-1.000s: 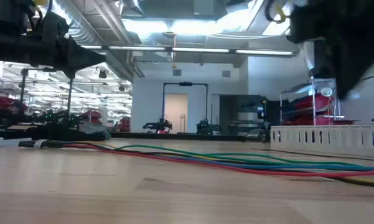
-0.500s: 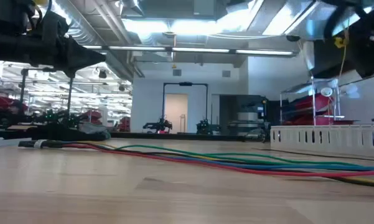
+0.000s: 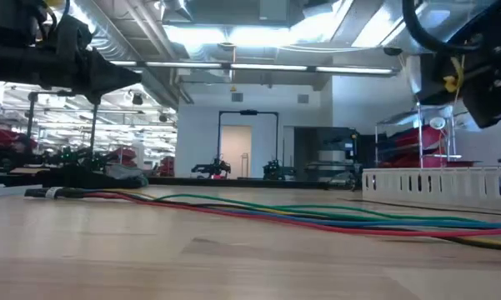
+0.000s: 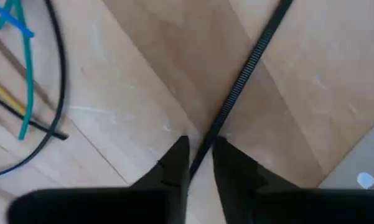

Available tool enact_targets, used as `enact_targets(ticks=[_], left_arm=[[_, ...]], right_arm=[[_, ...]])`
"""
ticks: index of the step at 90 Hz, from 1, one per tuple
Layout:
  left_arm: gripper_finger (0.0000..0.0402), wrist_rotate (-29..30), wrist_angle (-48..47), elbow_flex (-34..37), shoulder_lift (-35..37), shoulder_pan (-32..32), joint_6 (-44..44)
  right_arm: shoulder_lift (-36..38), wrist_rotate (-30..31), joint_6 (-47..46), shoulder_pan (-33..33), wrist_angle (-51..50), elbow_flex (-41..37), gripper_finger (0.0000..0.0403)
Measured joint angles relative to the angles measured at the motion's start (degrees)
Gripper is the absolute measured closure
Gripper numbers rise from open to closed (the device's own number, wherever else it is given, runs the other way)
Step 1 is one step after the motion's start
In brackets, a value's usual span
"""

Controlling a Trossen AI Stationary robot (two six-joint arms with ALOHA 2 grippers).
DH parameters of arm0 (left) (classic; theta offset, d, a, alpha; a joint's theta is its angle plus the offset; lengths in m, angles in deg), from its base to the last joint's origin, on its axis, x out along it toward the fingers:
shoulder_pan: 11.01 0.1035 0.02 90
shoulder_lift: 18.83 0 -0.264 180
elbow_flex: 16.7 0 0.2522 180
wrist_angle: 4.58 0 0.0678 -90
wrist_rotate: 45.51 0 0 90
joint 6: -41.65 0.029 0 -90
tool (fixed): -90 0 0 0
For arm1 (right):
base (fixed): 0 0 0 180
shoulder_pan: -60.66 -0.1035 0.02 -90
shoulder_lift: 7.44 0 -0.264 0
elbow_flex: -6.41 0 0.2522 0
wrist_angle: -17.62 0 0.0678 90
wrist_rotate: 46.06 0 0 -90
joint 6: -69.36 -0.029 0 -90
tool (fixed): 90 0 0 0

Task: Ziptie cables
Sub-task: Prepare the black ziptie

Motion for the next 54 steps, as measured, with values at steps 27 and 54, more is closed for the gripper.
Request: enact_targets(ticks=[27, 54], left_arm=[[0.0396, 0.0, 0.11, 0.0, 0.0, 0.0, -0.02], [0.0396, 0.02, 2.19, -1.99, -0.07, -1.24, -0.18]], right_arm=[[-0.35, 2.03, 8.4, -0.05, -1.15, 0.78, 0.0401], [-0.72, 20.14, 18.85, 0.09, -14.92, 10.21, 0.0403]])
